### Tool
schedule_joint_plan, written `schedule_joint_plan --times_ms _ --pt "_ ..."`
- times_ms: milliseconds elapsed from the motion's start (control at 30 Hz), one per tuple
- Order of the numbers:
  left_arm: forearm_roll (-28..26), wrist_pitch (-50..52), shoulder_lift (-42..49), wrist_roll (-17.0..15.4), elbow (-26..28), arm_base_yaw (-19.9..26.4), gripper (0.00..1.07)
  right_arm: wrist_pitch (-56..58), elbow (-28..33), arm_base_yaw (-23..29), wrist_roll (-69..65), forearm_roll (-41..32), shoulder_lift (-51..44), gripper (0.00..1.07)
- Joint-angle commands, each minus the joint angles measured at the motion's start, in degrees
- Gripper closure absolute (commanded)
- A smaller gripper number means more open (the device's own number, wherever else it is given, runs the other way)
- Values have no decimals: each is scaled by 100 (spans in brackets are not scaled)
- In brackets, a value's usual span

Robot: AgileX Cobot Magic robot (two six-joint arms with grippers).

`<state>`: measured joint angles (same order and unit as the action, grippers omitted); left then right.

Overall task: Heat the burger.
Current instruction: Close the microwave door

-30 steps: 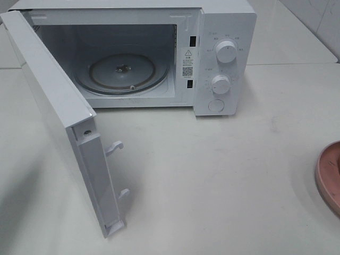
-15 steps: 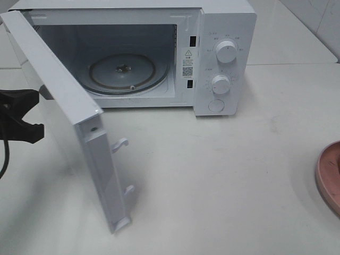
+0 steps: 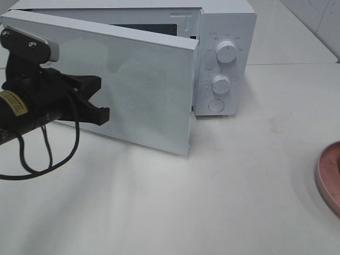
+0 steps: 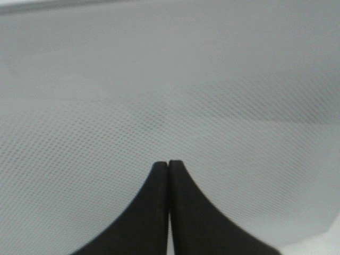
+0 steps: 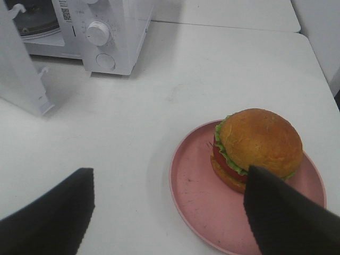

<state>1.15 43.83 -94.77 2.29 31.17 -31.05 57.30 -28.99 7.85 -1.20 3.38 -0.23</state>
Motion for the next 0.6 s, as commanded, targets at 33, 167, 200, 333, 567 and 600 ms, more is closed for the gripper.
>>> schedule_joint_plan --times_ms 33,167,200,333,567,600 --pt "-292 69 -201 46 338 -264 107 -40 23 -34 34 0 -155 32" --pt "-596 69 -521 46 693 -464 107 -40 23 -34 34 0 -155 32" --pt "-647 63 -596 46 808 -510 107 -40 23 -34 34 0 -155 32" --pt "-762 23 -888 57 1180 -630 107 -40 23 -34 34 0 -155 32" --pt "-1089 -201 -1243 97 1816 -756 107 -40 23 -34 34 0 -155 32" --pt "-1238 -286 -1346 206 1994 -808 107 -40 23 -34 34 0 -155 32"
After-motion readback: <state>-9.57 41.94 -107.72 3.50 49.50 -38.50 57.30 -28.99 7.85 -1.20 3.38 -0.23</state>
